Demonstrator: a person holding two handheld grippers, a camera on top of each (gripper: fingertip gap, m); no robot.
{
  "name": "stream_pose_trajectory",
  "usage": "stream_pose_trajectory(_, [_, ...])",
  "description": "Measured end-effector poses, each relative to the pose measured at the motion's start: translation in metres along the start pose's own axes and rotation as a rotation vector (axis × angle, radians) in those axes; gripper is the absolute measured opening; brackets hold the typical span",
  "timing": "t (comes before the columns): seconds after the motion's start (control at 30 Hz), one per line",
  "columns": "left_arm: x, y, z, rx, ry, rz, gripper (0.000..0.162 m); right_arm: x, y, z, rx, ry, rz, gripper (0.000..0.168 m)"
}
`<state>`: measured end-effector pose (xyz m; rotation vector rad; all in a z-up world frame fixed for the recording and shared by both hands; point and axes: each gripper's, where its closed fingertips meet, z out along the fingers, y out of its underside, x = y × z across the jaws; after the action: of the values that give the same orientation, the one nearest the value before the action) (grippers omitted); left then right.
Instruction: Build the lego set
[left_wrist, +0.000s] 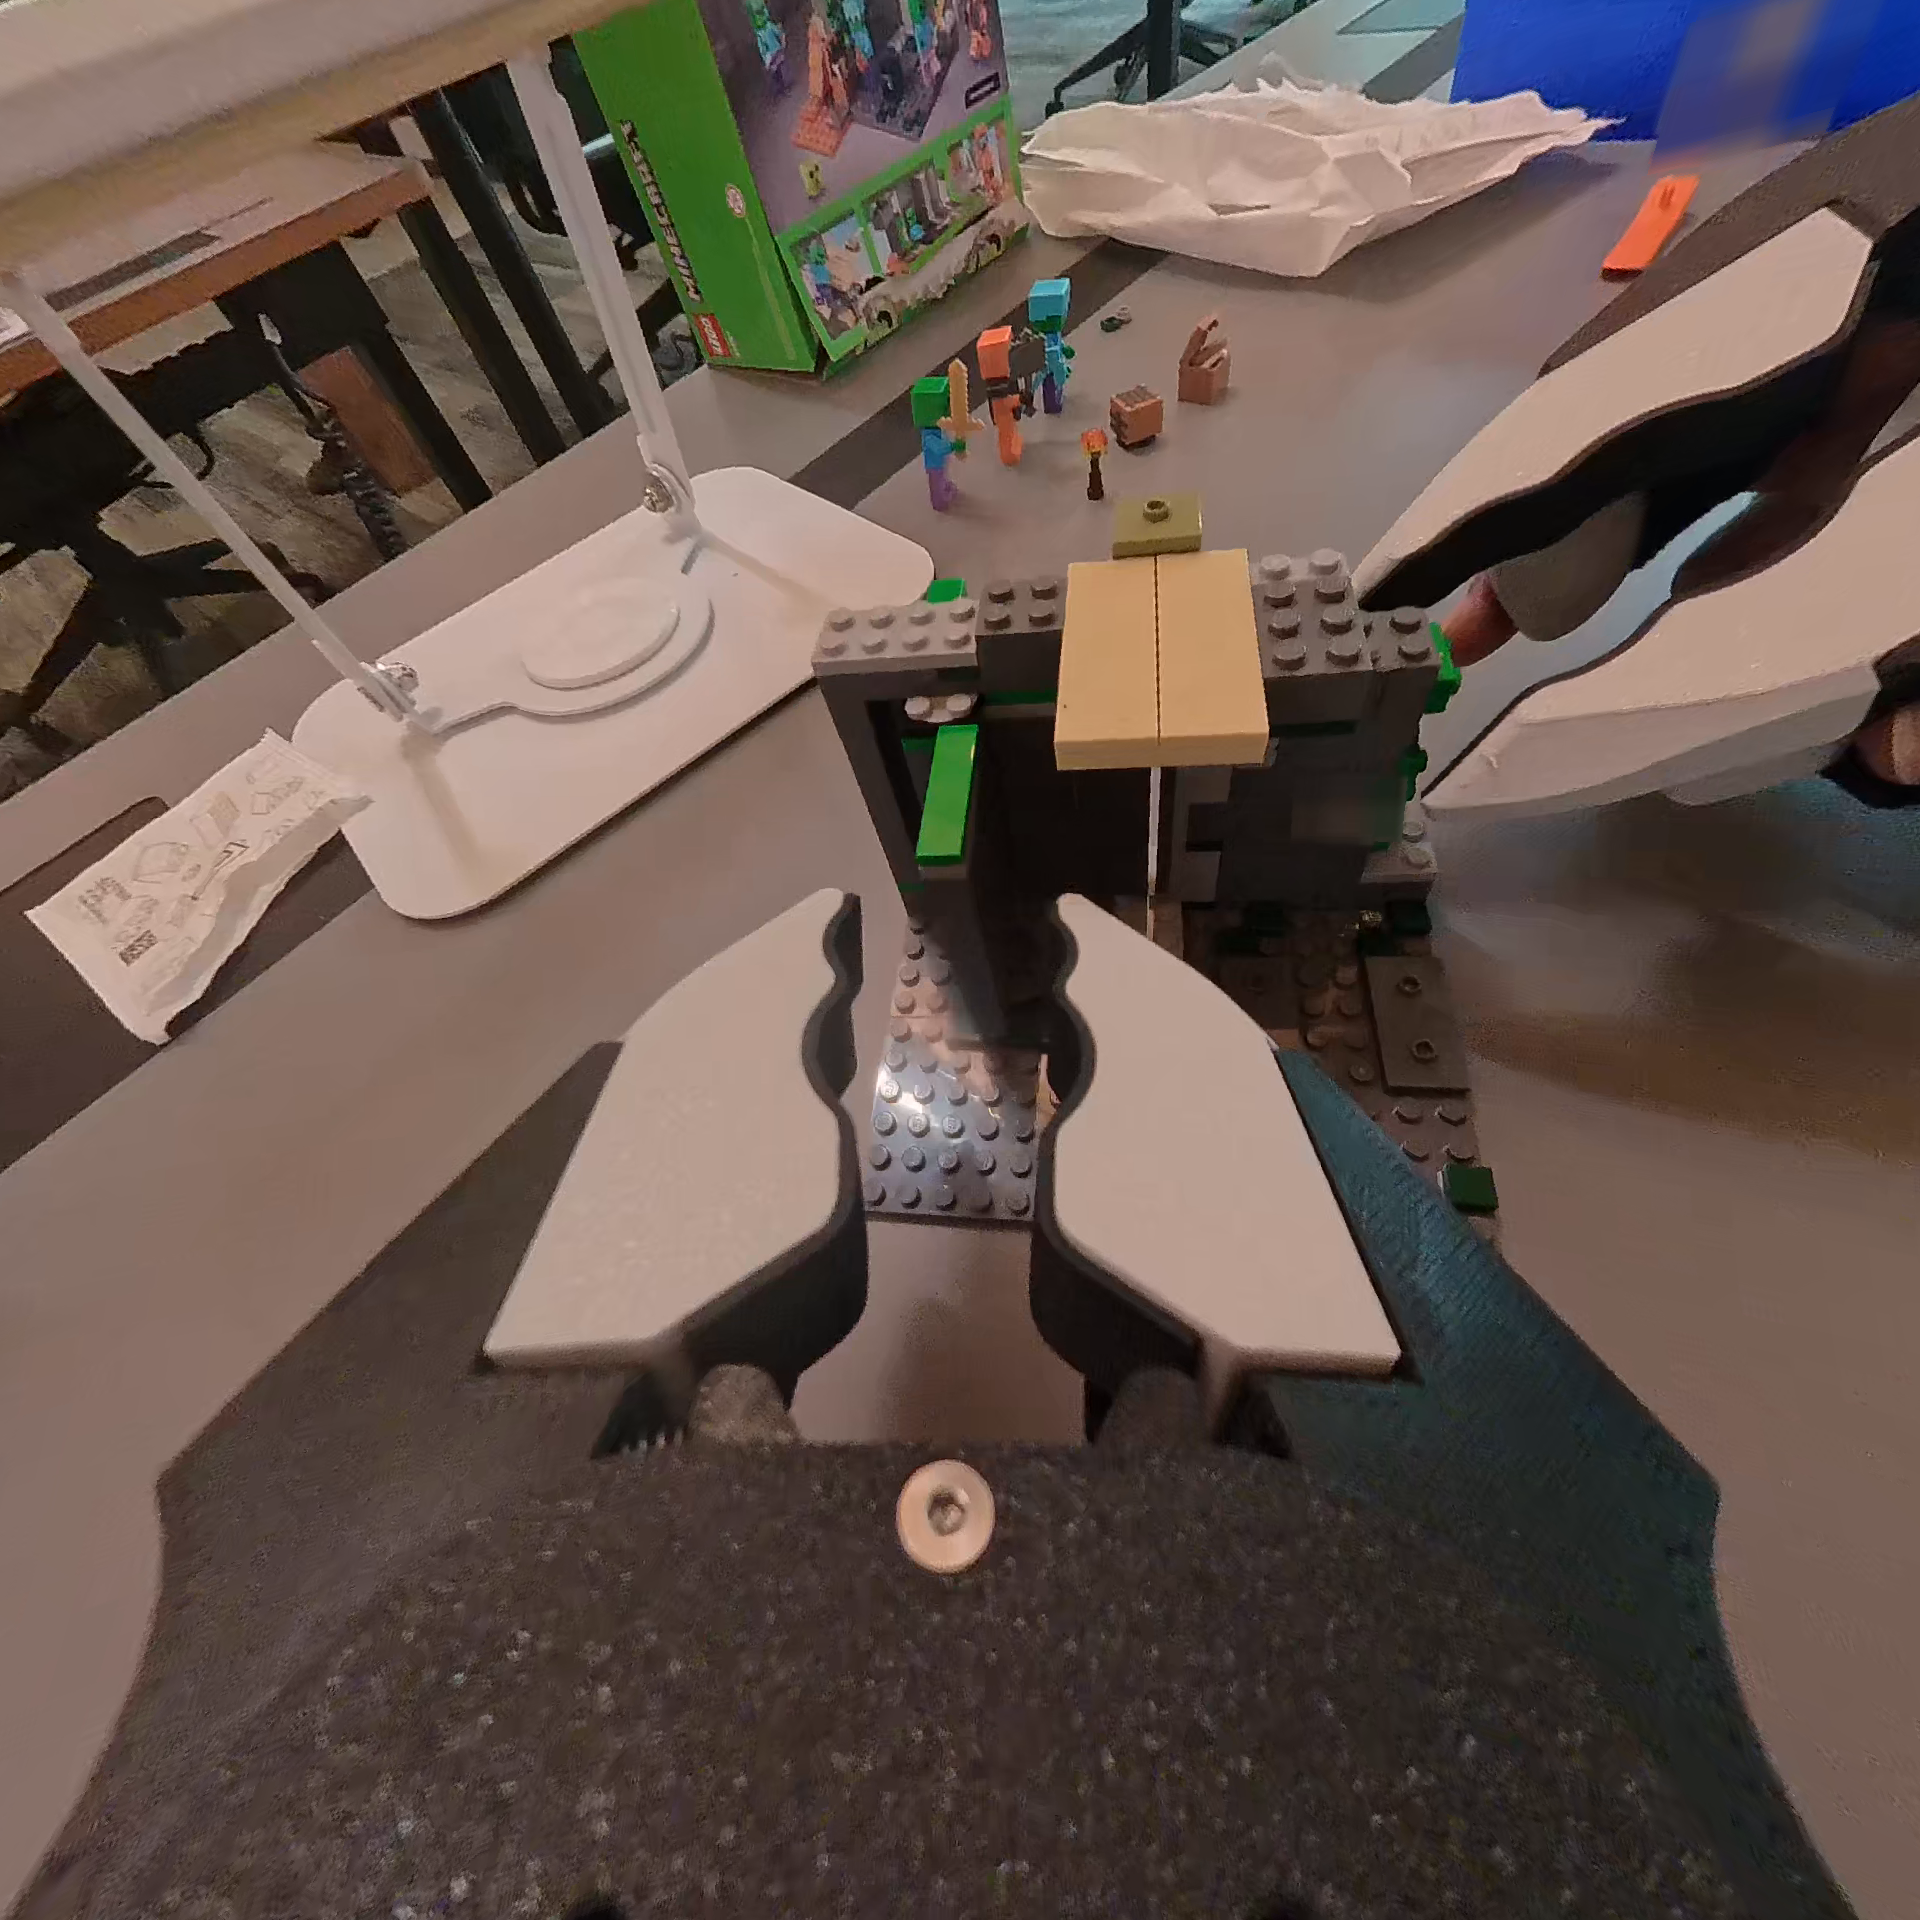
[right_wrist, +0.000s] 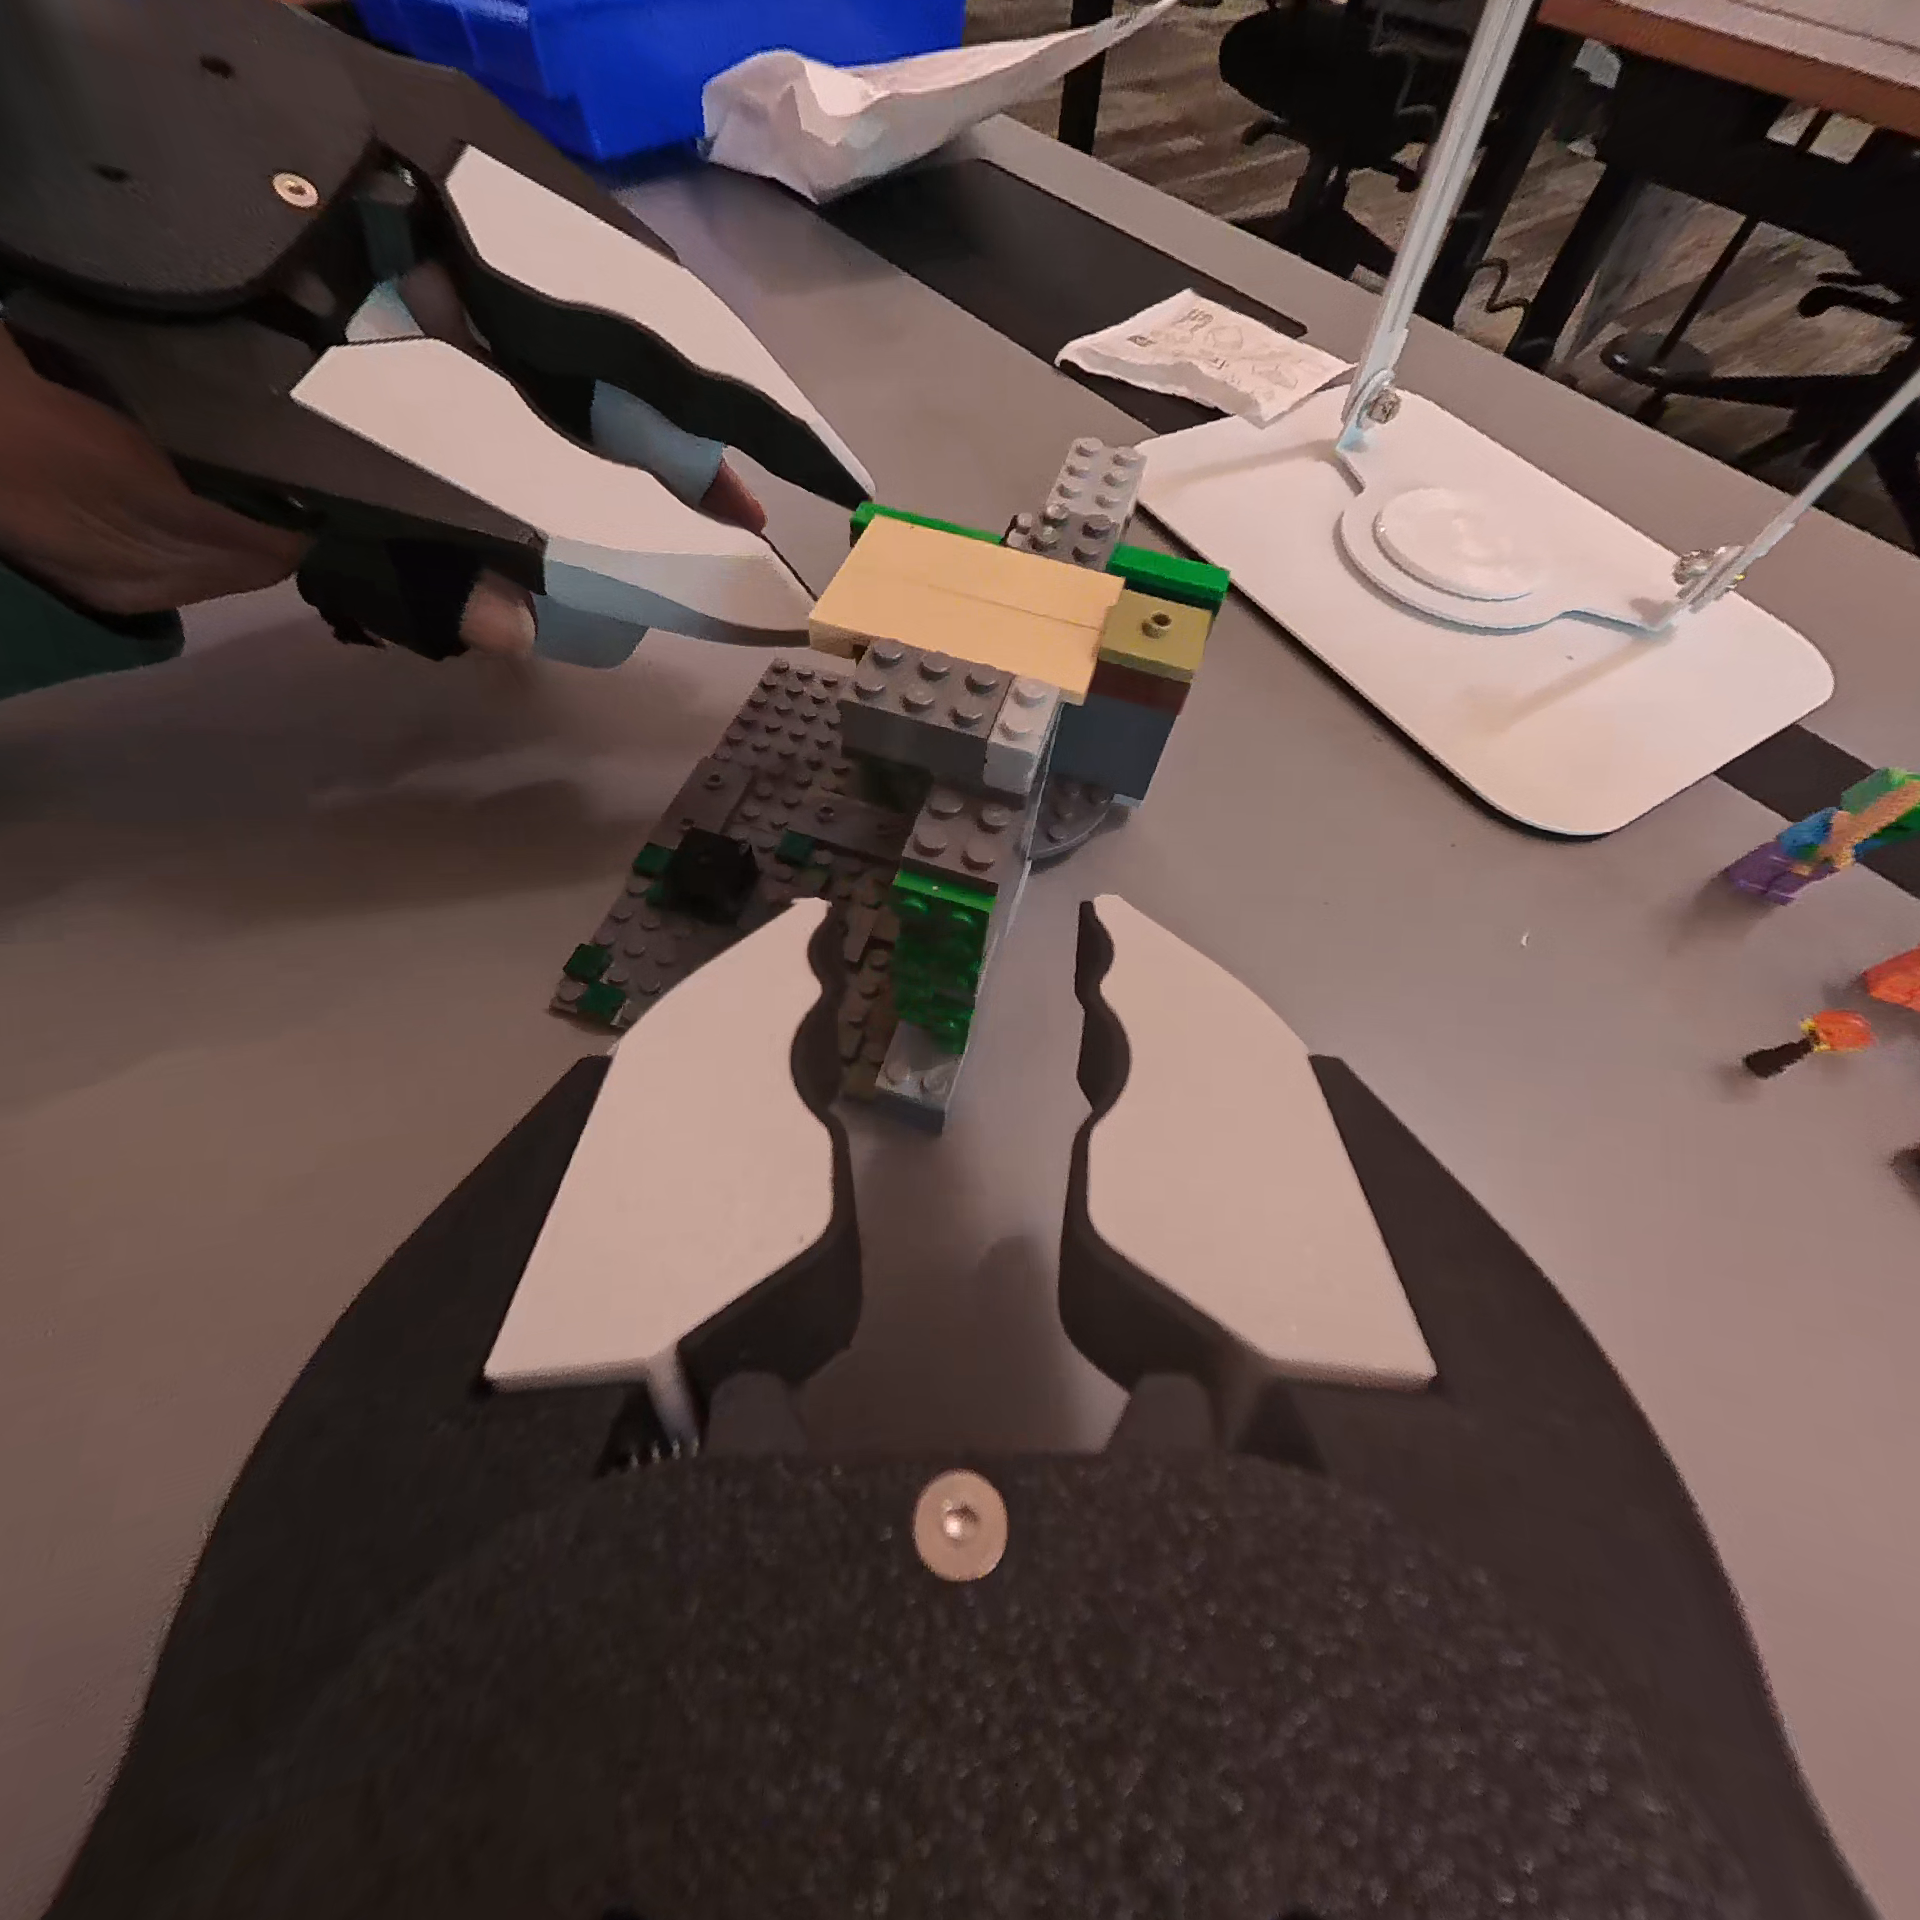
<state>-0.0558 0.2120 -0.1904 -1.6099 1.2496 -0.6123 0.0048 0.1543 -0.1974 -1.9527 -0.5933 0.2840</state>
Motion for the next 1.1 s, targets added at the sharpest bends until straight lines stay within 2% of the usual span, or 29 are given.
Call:
stream_pose_trajectory(0.37, [0.003, 0.009, 0.007, -0.028, 0.004, 0.008, 0.032, 0.001, -0.001, 0.004, 0.009, 0.028, -0.034, 0.019])
stream_pose_trajectory(1.1, [-0.013, 0.012, 0.015, -0.027, -0.074, -0.005, 0.029, -0.03, -0.001, -0.002, -0.008, -0.062, -0.029, 0.021])
